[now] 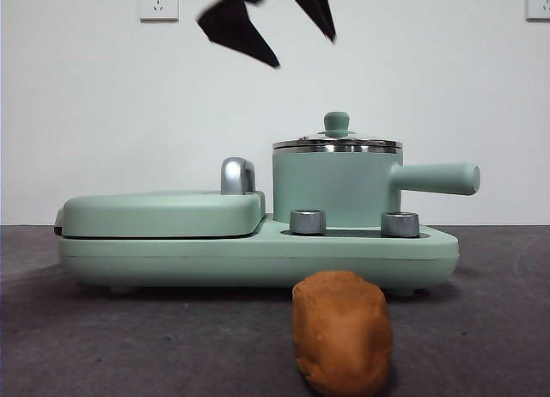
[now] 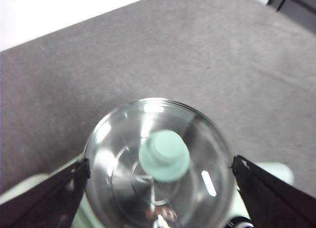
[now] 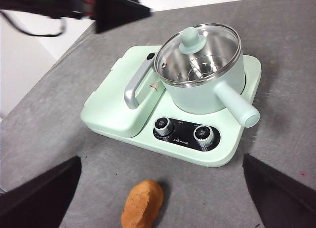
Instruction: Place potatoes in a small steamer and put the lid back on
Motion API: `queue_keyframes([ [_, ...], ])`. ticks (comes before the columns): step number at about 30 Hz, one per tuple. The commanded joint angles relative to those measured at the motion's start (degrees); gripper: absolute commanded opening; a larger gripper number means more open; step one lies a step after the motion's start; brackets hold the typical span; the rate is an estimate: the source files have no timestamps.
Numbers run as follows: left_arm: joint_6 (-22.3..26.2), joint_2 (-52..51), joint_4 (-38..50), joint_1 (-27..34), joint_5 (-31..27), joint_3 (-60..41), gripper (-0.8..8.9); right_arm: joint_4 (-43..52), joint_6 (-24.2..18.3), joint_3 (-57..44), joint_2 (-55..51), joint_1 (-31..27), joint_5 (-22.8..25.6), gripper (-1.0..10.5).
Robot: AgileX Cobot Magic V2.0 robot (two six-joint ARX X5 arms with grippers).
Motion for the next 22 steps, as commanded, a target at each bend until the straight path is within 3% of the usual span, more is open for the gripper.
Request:
queue_keyframes([
  [1, 2.8, 4.8, 0.6, -1.0, -0.4, 5.0, 4.69, 0.2, -0.4, 1.1, 0.2, 0.1, 0.0, 5.2],
  [15, 2.8, 12.2, 2.8, -1.9, -0.3, 7.5, 4.65, 0.2, -0.4, 1.1, 0.2, 0.1, 0.0, 5.2],
  [22, 6.6, 13.0, 3.2, -2.4, -0.3, 7.5, 4.63, 0.2, -0.4, 1.1, 0.2, 0.1, 0.0, 5.2],
])
